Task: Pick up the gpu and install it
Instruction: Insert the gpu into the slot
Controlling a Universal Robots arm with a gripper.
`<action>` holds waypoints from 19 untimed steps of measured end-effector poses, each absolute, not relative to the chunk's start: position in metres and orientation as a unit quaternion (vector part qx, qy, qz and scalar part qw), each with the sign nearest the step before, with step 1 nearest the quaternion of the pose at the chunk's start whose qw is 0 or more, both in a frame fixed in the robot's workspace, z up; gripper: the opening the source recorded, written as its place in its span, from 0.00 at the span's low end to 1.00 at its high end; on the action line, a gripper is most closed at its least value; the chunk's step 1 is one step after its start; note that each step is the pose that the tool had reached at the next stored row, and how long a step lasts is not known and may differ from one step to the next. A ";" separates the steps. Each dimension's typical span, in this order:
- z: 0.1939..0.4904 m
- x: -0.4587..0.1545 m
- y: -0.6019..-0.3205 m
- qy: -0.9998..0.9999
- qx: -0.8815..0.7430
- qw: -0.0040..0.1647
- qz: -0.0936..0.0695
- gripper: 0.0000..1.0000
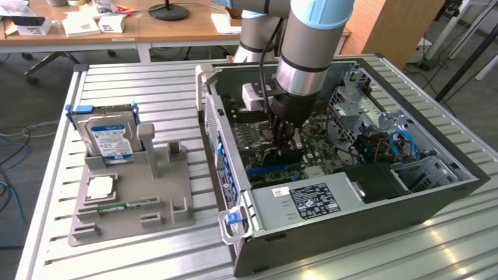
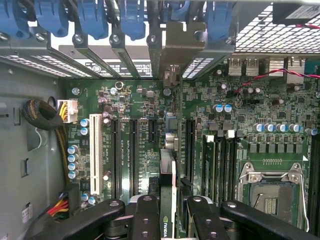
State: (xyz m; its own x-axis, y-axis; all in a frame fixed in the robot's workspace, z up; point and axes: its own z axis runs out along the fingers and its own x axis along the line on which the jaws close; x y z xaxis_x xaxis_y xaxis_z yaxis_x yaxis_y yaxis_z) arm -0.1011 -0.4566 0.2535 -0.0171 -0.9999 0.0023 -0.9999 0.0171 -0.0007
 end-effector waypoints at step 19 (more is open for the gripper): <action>0.253 -0.101 -0.457 -0.713 0.701 -0.003 0.002 0.26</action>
